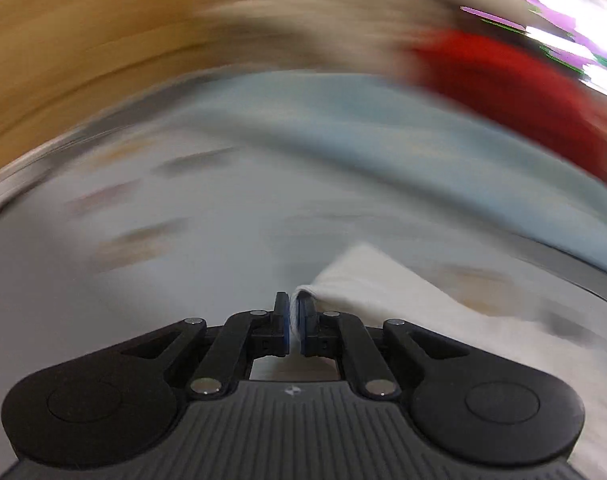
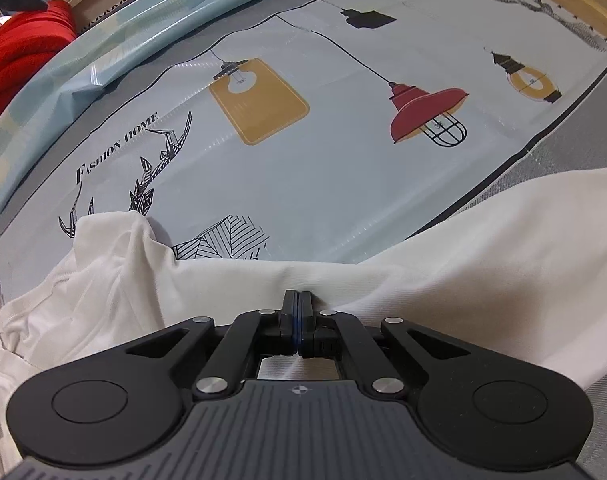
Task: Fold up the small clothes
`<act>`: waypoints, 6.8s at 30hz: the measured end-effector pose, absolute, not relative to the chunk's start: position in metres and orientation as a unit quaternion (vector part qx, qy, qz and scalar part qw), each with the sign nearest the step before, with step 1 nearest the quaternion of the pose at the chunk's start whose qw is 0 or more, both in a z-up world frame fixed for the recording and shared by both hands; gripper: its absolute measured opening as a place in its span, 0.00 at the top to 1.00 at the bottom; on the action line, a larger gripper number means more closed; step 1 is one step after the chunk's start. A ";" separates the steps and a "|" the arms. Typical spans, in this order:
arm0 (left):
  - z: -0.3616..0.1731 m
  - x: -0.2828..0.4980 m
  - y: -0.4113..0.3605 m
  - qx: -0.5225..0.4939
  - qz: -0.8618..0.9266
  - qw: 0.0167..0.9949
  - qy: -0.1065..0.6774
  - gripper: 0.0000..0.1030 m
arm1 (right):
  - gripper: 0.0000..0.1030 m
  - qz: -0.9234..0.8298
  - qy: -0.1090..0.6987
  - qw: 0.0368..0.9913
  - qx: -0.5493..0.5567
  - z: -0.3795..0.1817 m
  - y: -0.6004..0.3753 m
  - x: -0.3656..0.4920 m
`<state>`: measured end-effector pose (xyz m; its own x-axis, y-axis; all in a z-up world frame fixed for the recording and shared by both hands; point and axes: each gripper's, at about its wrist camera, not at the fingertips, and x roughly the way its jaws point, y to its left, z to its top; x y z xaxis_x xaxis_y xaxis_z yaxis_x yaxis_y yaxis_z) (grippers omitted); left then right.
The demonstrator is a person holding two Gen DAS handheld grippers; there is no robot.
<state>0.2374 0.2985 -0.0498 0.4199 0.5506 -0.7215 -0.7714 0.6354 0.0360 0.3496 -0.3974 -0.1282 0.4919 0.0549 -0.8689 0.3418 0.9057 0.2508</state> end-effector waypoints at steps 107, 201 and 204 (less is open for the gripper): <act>-0.091 -0.008 0.130 -0.076 0.011 0.847 0.526 0.86 | 0.92 -0.018 0.517 0.854 0.047 -0.073 -0.381 0.047; -0.134 0.022 0.122 -0.059 0.029 0.802 0.593 0.94 | 0.93 0.037 0.540 0.841 -0.014 -0.090 -0.337 0.055; -0.130 0.023 0.118 -0.052 0.026 0.808 0.586 0.93 | 0.93 0.017 0.559 0.829 -0.021 -0.098 -0.344 0.059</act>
<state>0.0231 0.1178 -0.1304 0.3109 -0.0182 -0.9503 -0.1034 0.9932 -0.0528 0.0587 -0.3436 -0.0982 0.3742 0.0043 -0.9273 -0.0520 0.9985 -0.0163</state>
